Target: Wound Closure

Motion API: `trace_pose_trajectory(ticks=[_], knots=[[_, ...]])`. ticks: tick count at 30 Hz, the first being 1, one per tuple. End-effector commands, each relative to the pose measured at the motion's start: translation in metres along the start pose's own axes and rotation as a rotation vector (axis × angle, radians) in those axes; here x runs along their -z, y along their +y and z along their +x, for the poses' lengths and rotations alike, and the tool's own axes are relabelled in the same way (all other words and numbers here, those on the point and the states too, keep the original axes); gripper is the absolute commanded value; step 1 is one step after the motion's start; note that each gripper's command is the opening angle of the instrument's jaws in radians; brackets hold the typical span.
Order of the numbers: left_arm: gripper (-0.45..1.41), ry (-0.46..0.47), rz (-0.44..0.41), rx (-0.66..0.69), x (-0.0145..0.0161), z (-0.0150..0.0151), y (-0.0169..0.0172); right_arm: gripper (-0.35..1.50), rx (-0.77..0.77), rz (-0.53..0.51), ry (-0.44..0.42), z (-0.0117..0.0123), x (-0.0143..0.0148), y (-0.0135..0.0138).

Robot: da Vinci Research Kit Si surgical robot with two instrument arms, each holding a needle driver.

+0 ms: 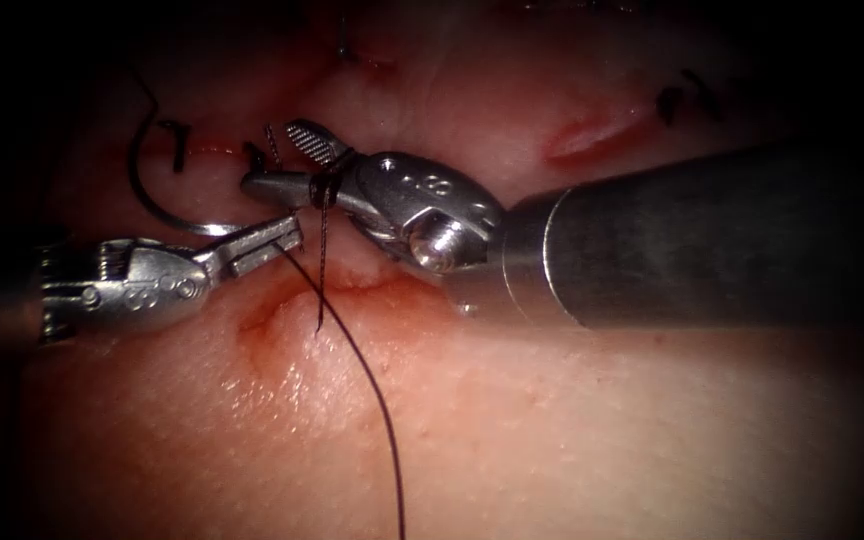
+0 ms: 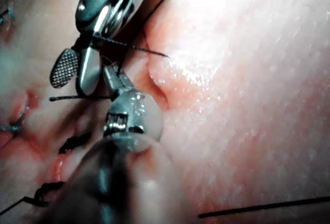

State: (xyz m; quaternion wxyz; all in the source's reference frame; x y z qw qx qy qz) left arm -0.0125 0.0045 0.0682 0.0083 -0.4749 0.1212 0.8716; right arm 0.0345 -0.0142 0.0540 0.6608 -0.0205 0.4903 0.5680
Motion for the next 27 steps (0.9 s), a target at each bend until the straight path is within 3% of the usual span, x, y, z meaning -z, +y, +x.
trace_pose_trajectory(ticks=[1, 13, 14, 16, 17, 18, 19, 21, 27], knots=[[-0.45, 0.002, -0.002, -0.003, -0.0009, -0.0003, -0.0001, 1.08, -0.010, 0.003, 0.001, -0.0007, -0.0010, -0.0003], [-0.45, 0.004, -0.012, -0.016, -0.0014, -0.0008, 0.0008, 0.91, -0.062, 0.045, -0.016, -0.0018, -0.0029, -0.0014], [-0.45, 0.005, -0.012, -0.016, -0.0013, -0.0008, 0.0008, 0.84, -0.068, 0.047, -0.019, -0.0019, -0.0032, -0.0016], [-0.45, 0.006, -0.014, -0.017, -0.0012, -0.0008, 0.0009, 0.31, -0.122, 0.046, -0.041, -0.0021, -0.0034, -0.0021], [-0.45, 0.006, -0.014, -0.017, -0.0012, -0.0008, 0.0009, 0.31, -0.122, 0.046, -0.041, -0.0021, -0.0034, -0.0021], [-0.45, 0.006, -0.017, -0.018, -0.0011, -0.0009, 0.0009, 0.05, -0.140, 0.044, -0.050, -0.0021, -0.0033, -0.0022], [-0.45, 0.006, -0.018, -0.018, -0.0010, -0.0009, 0.0009, -0.32, -0.158, 0.041, -0.058, -0.0021, -0.0033, -0.0024], [-0.45, 0.008, -0.020, -0.019, -0.0008, -0.0010, 0.0009, -0.35, -0.249, 0.029, -0.083, -0.0020, -0.0034, -0.0025], [-0.45, 0.009, -0.021, -0.020, -0.0006, -0.0009, 0.0012, -0.35, -0.278, -0.017, -0.115, -0.0024, -0.0032, -0.0028]])
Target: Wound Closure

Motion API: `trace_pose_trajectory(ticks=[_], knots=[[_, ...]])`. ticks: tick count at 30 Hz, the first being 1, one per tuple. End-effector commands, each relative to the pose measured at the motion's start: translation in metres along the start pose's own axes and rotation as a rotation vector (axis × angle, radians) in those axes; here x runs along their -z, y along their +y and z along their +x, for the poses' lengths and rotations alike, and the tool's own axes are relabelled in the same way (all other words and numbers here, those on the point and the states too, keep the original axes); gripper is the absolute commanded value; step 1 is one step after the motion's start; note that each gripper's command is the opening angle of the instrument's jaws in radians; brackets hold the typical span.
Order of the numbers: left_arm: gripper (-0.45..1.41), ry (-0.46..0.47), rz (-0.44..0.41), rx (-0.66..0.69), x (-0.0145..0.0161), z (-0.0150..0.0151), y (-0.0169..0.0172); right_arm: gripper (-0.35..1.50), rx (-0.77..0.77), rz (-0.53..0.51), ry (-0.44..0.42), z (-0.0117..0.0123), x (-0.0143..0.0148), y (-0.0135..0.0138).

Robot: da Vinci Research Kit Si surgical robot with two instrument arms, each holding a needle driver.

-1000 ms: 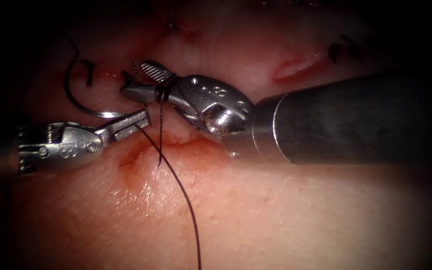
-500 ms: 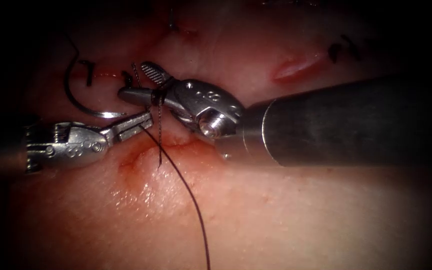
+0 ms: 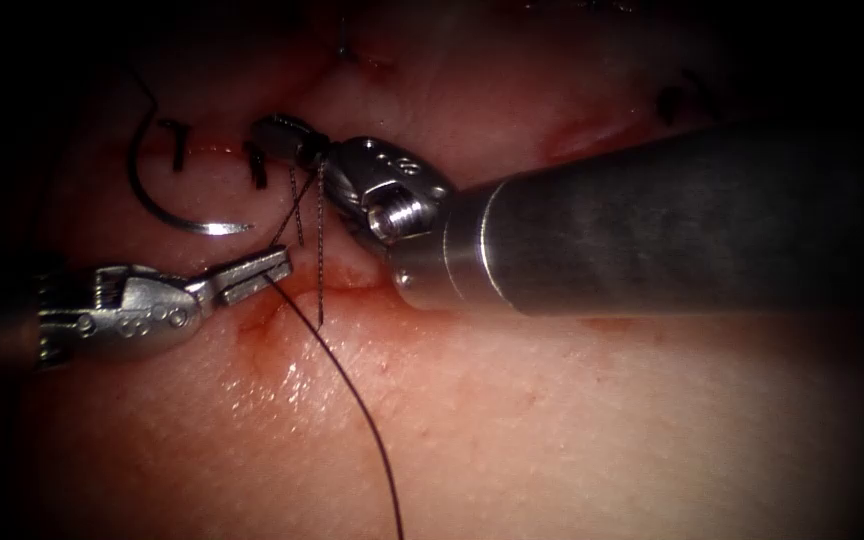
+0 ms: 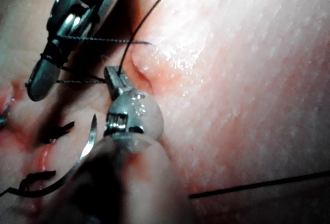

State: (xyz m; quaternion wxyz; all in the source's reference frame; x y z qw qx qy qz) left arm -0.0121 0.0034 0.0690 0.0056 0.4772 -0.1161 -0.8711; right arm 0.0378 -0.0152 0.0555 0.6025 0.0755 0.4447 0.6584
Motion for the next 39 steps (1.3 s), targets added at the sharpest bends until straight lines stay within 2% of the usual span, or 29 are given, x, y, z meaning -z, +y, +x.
trace_pose_trajectory(ticks=[1, 6, 11, 18, 30, 39], knots=[[-0.45, 0.001, 0.001, -0.001, -0.0007, -0.0002, 0.0000, -0.35, 0.001, -0.001, 0.001, -0.0004, -0.0009, -0.0006], [-0.45, 0.003, -0.005, -0.002, -0.0002, -0.0001, 0.0004, -0.35, -0.001, 0.030, -0.022, -0.0010, -0.0001, -0.0013], [-0.45, 0.002, -0.008, -0.001, 0.0004, -0.0002, 0.0001, -0.35, -0.002, 0.068, -0.004, -0.0021, 0.0006, -0.0022], [-0.45, -0.020, -0.013, 0.018, 0.0028, -0.0001, -0.0020, -0.35, 0.110, 0.129, 0.048, -0.0049, 0.0040, -0.0028], [-0.45, -0.035, -0.031, 0.063, 0.0032, -0.0003, -0.0025, -0.35, 0.271, 0.164, 0.112, -0.0064, 0.0087, -0.0020], [-0.45, -0.060, -0.032, 0.101, 0.0038, -0.0001, -0.0064, -0.35, 0.354, 0.173, 0.142, -0.0067, 0.0096, -0.0024]])
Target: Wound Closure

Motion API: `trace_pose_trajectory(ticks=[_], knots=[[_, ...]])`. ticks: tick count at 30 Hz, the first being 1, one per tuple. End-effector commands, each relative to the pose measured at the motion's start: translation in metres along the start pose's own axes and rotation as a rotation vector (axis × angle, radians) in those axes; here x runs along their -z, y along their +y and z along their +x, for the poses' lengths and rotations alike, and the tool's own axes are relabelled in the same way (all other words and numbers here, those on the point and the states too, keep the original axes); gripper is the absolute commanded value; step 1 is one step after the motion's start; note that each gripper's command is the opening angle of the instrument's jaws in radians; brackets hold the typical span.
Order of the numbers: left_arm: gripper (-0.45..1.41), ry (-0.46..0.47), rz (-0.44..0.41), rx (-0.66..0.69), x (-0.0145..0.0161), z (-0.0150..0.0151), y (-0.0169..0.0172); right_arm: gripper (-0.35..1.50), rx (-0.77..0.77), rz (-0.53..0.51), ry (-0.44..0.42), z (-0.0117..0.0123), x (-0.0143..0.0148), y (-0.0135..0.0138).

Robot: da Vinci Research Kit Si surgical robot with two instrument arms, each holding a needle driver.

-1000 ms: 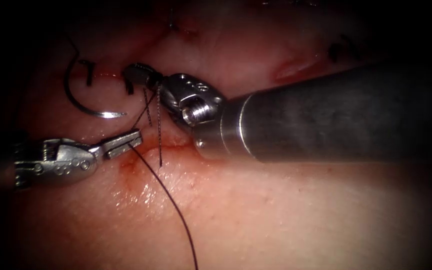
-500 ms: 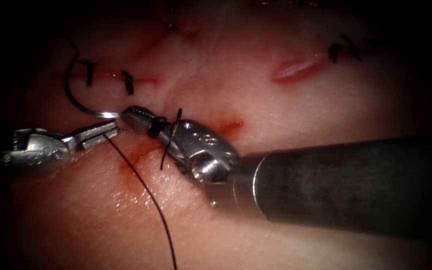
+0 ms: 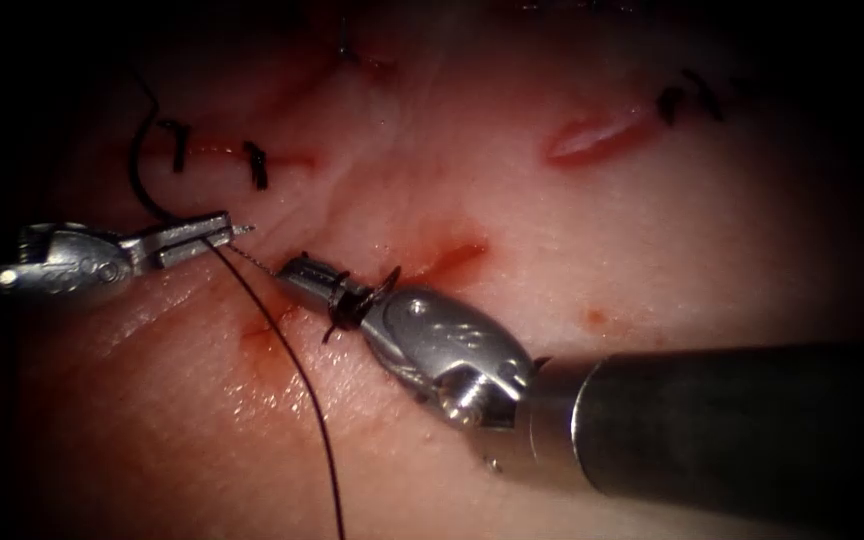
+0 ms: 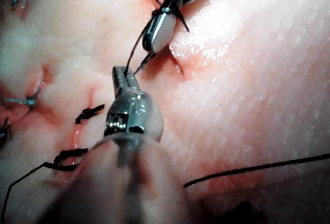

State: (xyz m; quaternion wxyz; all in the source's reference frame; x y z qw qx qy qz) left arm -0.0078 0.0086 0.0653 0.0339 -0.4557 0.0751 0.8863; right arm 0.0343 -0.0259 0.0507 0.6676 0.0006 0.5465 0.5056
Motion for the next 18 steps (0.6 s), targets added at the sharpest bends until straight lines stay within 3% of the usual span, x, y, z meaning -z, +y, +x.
trace_pose_trajectory(ticks=[1, 7, 13, 18], knots=[[-0.45, -0.002, 0.021, -0.004, -0.0003, 0.0003, -0.0012, -0.35, 0.005, 0.003, 0.004, -0.0005, -0.0007, -0.0005], [-0.45, -0.001, 0.092, -0.026, 0.0014, 0.0028, -0.0054, -0.35, 0.042, 0.005, -0.006, -0.0009, -0.0001, -0.0011], [-0.45, -0.017, 0.222, -0.077, 0.0032, 0.0061, -0.0112, -0.35, 0.079, 0.007, -0.013, -0.0015, 0.0008, -0.0023], [-0.45, -0.034, 0.269, -0.109, 0.0039, 0.0070, -0.0131, -0.35, 0.089, 0.015, -0.031, -0.0023, 0.0023, -0.0036]])
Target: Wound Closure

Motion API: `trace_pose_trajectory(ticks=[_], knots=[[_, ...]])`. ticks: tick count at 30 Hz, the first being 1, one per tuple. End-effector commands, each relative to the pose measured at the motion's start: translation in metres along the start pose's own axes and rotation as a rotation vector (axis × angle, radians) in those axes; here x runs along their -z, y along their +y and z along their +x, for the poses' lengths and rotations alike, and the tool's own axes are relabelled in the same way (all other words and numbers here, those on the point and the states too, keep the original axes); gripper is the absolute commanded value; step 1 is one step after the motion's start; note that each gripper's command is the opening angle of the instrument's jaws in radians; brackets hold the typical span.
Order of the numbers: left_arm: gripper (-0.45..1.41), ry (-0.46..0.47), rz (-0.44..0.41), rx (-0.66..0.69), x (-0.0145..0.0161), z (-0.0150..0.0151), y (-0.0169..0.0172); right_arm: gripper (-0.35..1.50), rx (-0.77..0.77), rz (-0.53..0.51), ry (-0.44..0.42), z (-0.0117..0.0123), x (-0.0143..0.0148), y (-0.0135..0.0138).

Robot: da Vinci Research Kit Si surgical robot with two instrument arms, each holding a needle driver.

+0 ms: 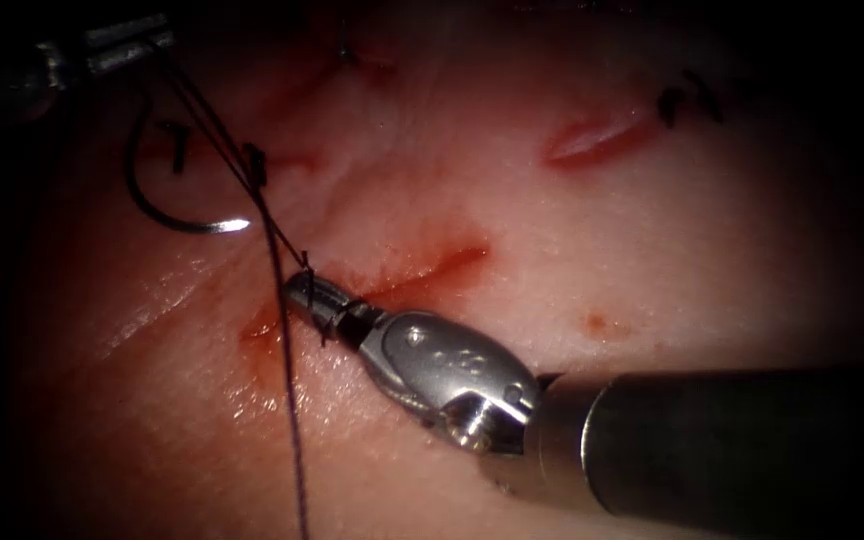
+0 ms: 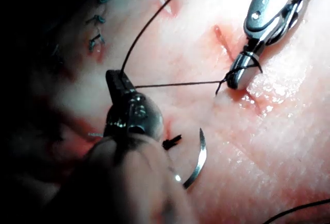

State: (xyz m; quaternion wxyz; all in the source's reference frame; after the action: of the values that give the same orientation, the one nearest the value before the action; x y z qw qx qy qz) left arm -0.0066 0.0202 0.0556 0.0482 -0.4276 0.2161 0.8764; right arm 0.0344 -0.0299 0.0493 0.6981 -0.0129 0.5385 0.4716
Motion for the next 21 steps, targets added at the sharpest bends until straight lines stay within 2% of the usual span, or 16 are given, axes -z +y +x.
trace_pose_trajectory(ticks=[1, 4, 6, 7, 8, 10, 11, 21], knots=[[-0.45, -0.007, 0.017, -0.002, -0.0008, -0.0001, -0.0005, -0.35, 0.016, 0.005, -0.004, -0.0005, -0.0002, -0.0010], [-0.45, -0.029, 0.035, -0.012, -0.0012, -0.0003, -0.0011, -0.35, 0.099, -0.010, -0.015, -0.0006, 0.0001, -0.0017], [-0.45, -0.033, 0.036, -0.012, -0.0014, -0.0007, -0.0015, -0.35, 0.313, -0.063, -0.056, -0.0007, 0.0002, -0.0019], [-0.45, -0.033, 0.036, -0.012, -0.0014, -0.0007, -0.0015, -0.35, 0.313, -0.063, -0.056, -0.0007, 0.0002, -0.0019], [-0.45, -0.034, 0.040, -0.017, -0.0016, -0.0009, -0.0013, -0.35, 0.429, -0.095, -0.076, -0.0006, 0.0000, -0.0018], [-0.45, -0.035, 0.043, -0.019, -0.0016, -0.0010, -0.0011, -0.35, 0.464, -0.104, -0.082, -0.0005, -0.0001, -0.0017], [-0.45, -0.037, 0.055, -0.028, -0.0016, -0.0011, -0.0001, -0.35, 0.561, -0.139, -0.104, -0.0004, -0.0004, -0.0016], [-0.45, -0.034, 0.014, -0.033, -0.0019, -0.0013, 0.0027, -0.35, 0.667, -0.172, -0.126, -0.0004, -0.0026, -0.0023]])
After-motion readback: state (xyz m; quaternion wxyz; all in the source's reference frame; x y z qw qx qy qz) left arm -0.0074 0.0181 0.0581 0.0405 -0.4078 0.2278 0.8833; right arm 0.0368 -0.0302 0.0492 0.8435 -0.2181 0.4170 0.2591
